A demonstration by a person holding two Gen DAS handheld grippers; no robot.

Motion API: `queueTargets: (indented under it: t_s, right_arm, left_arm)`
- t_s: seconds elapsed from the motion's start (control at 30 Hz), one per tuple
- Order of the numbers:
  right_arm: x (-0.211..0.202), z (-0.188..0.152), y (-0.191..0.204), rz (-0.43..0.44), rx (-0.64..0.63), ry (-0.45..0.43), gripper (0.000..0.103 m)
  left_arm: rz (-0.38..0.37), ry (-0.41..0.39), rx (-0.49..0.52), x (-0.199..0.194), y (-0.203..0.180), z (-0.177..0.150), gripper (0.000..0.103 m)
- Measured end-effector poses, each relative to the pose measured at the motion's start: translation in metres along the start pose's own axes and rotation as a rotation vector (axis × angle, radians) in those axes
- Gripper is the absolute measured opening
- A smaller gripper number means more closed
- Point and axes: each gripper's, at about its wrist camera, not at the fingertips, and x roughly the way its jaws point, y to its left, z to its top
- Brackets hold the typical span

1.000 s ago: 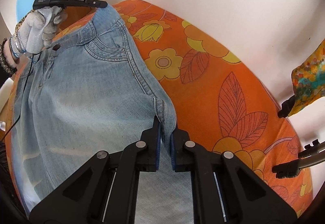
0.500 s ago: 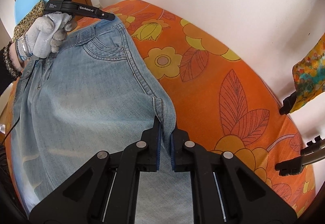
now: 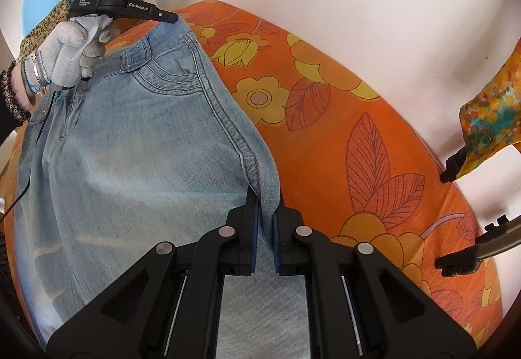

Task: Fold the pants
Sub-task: 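Lift the jeans with both tools and fold one leg over the other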

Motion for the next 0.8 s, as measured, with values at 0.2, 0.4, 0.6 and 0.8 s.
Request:
queueTargets:
  t_s: [0.2, 0.4, 0.6, 0.8]
  right_arm:
    - [-0.026, 0.001, 0.007, -0.05, -0.001, -0.036, 0.005]
    - [-0.077, 0.01, 0.027, -0.126, -0.003, -0.105, 0.004]
    - [-0.133, 0.009, 0.07, -0.167, -0.042, -0.134, 0.004]
    - [-0.171, -0.015, 0.126, -0.164, -0.073, -0.144, 0.004]
  left_arm:
    - [-0.029, -0.078, 0.003, -0.05, 0.007, 0.012, 0.002]
    - [-0.042, -0.129, 0.024, -0.097, 0.006, 0.015, 0.002]
    - [-0.093, -0.174, 0.005, -0.149, 0.017, 0.004, 0.002]
    - [-0.129, -0.193, 0.003, -0.195, 0.031, -0.027, 0.002]
